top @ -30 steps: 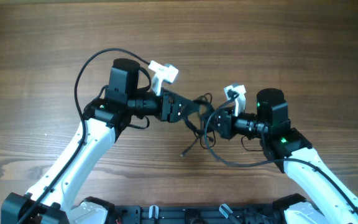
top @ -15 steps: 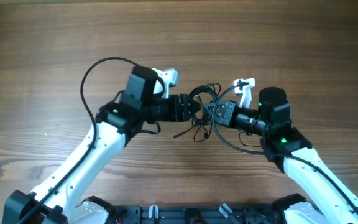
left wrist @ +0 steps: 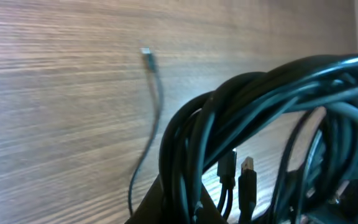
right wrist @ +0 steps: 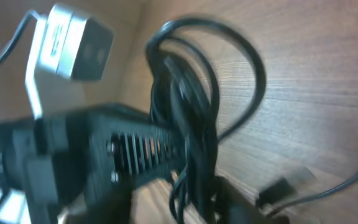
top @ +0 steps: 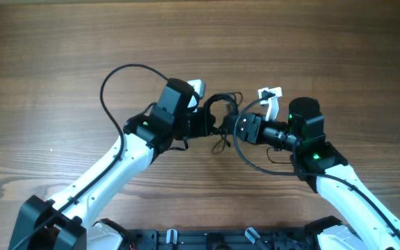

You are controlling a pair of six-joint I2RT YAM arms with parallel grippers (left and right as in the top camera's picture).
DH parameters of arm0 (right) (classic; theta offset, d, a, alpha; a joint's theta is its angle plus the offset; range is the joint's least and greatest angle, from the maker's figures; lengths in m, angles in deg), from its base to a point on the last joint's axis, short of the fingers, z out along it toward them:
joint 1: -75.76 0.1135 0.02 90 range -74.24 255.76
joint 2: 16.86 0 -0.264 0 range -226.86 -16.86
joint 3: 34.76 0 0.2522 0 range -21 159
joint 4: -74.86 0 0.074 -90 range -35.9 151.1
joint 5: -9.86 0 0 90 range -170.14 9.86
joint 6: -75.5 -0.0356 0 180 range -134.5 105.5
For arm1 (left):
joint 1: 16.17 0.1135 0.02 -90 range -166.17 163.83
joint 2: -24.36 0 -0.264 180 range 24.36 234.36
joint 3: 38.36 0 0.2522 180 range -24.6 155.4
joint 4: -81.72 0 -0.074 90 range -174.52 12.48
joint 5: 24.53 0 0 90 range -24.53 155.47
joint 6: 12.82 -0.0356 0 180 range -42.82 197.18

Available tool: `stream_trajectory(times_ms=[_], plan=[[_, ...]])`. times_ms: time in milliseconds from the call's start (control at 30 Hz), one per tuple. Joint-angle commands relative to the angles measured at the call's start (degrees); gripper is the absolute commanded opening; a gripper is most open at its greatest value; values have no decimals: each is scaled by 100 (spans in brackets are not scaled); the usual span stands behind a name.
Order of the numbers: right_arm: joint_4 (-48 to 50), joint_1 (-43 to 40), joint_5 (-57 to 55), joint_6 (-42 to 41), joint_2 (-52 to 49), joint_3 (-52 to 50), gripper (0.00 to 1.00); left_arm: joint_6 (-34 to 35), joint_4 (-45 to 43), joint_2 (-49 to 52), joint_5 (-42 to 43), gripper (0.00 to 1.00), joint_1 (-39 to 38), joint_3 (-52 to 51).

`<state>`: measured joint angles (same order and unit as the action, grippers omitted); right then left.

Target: Untangle cables

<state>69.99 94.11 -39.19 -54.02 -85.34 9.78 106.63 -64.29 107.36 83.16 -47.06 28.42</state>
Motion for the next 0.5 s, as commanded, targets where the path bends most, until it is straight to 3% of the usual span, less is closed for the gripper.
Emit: stream_trajectory(times_ms=[0, 100, 333, 467], plan=[[-39, -81, 109, 678, 35, 28, 63, -70, 98, -74, -103, 4, 437, 48], [-61, -234, 107, 933, 35, 28, 72, -540, 103, -72, 866, 4, 833, 48], [28, -389, -87, 960, 35, 28, 77, -1812, 142, -72, 2802, 4, 1126, 48], [538, -387, -44, 951, 35, 28, 78, -1923, 146, -72, 3080, 4, 1123, 48]])
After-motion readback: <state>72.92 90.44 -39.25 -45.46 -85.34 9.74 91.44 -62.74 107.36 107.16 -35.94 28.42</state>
